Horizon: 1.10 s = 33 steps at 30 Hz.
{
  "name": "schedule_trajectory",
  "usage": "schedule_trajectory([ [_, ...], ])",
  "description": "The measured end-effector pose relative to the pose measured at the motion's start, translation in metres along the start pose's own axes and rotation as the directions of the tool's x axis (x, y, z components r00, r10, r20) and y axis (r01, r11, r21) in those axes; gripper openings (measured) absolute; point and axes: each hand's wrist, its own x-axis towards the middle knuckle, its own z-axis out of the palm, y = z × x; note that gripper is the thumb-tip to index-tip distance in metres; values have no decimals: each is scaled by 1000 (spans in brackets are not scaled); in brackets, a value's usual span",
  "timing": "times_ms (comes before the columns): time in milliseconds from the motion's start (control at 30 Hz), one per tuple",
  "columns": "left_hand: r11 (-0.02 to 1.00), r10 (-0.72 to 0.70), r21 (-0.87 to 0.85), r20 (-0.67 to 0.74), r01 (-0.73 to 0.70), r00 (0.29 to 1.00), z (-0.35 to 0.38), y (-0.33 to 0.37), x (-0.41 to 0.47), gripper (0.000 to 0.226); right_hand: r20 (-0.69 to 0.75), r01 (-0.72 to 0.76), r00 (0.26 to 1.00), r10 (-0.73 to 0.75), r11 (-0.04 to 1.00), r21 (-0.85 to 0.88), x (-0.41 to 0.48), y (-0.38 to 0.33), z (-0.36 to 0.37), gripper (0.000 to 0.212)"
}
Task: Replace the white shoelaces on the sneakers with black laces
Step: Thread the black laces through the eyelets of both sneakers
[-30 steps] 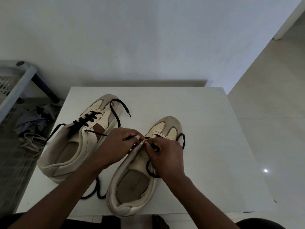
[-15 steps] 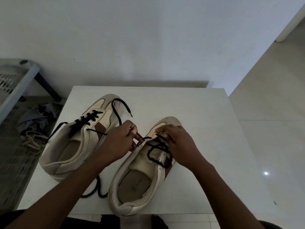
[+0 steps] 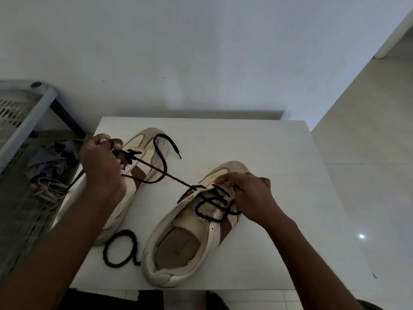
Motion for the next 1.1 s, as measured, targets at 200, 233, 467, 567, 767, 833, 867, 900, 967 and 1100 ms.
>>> schedule_trajectory([
  [200, 439, 440, 625, 476, -645, 761, -1, -35, -13, 23, 0, -3, 1000, 3, 1000, 7, 2, 1, 4, 55],
  [233, 287, 430, 549, 658, -785, 618, 0, -40, -17, 27, -1, -3, 1000, 3, 1000, 13, 2, 2, 4, 56],
  [467, 345, 24, 169, 982, -923, 189, 9, -58, -28, 22, -7, -3, 1000, 3, 1000, 29, 4, 4, 7, 58],
  [567, 272, 31, 109, 992, -956, 122, 13, -53, -26, 18, -13, 2, 1000, -2, 1000, 1, 5, 4, 9, 62],
  [767, 432, 241, 334, 853, -838, 464, 7, -36, -17, 5, 12, 8, 1000, -7, 997, -71, 5, 5, 11, 60],
  [833, 593, 266, 464, 658, -658, 704, 4, -22, -7, 10, 9, -9, 1000, 10, 998, -54, 6, 5, 12, 60],
  [867, 681, 253, 484, 549, -550, 797, 2, -16, -2, 13, 8, -15, 1000, 16, 999, -48, 6, 5, 12, 60],
  [900, 766, 235, 469, 433, -440, 870, 0, -12, 4, 18, 8, -22, 1000, 22, 999, -42, 6, 6, 12, 60],
  [967, 894, 174, 378, 207, -242, 963, -5, -10, 14, 21, 8, -36, 999, 36, 999, -27, 7, 5, 12, 60],
  [1100, 660, 216, 700, 171, -273, 961, -6, -23, 12, 17, 7, -50, 999, 50, 999, -19, 8, 3, 11, 63],
])
